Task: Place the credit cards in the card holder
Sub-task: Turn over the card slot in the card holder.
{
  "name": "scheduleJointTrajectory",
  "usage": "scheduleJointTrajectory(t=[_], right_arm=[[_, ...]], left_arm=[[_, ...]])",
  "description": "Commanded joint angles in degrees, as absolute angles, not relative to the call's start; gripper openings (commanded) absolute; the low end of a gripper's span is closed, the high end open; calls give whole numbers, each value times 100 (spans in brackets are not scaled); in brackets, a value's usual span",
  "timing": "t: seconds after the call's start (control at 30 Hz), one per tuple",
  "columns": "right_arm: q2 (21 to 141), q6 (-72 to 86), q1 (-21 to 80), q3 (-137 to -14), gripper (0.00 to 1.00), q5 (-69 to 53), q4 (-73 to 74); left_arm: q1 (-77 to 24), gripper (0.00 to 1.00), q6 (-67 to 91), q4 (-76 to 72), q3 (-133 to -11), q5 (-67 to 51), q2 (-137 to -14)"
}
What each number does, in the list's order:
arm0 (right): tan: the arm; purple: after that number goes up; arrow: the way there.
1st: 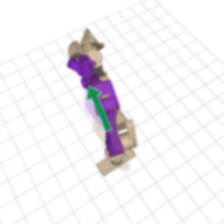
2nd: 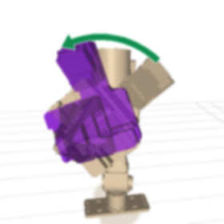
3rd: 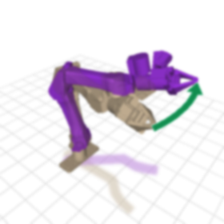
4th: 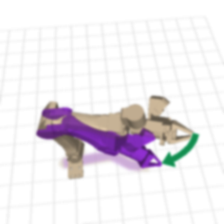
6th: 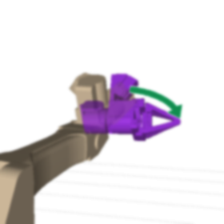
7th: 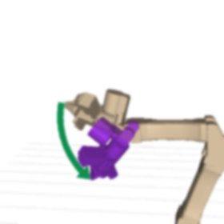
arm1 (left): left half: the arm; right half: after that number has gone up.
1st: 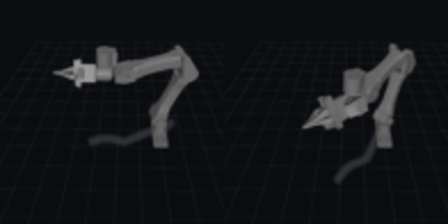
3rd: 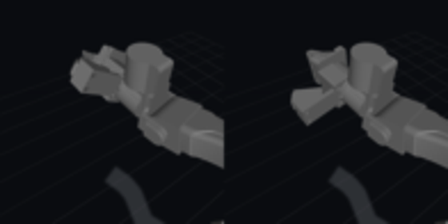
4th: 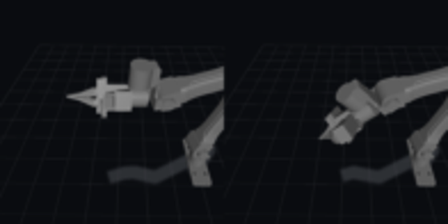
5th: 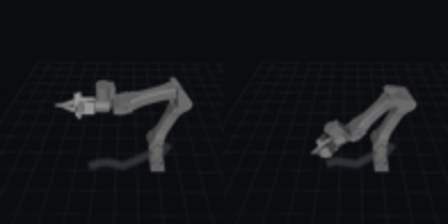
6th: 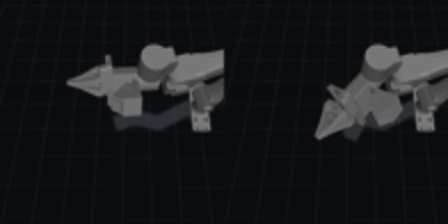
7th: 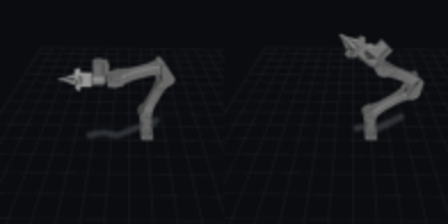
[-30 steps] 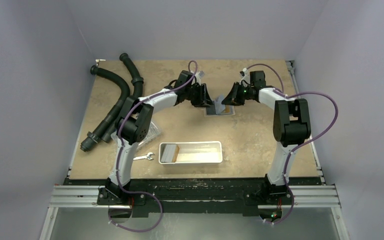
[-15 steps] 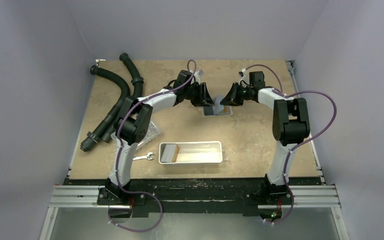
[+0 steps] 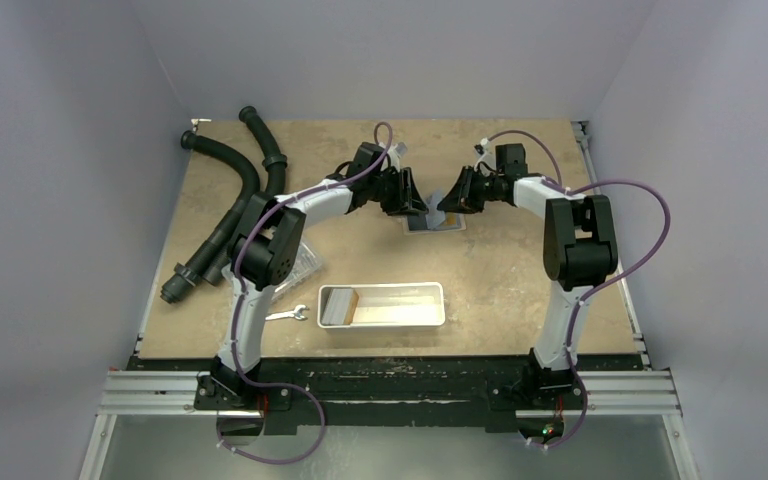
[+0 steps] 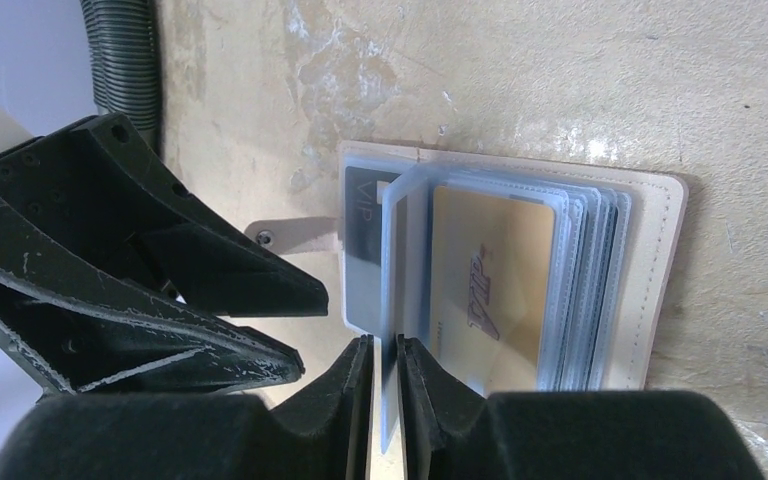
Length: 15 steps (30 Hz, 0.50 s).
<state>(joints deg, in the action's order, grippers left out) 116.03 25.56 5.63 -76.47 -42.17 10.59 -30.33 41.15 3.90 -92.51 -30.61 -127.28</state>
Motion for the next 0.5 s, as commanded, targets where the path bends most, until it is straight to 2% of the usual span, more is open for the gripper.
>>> scheduleJointTrajectory(t=[0.0, 0.47], right_arm=[[11566, 2571, 589, -7724, 22, -4416, 884], [11644, 2754, 585, -7689, 22, -4669, 668]], left_arm=[[-2988, 41, 4078, 175, -9221, -3177, -12375], [-2971, 43, 4065, 159, -9213, -3199, -12338]])
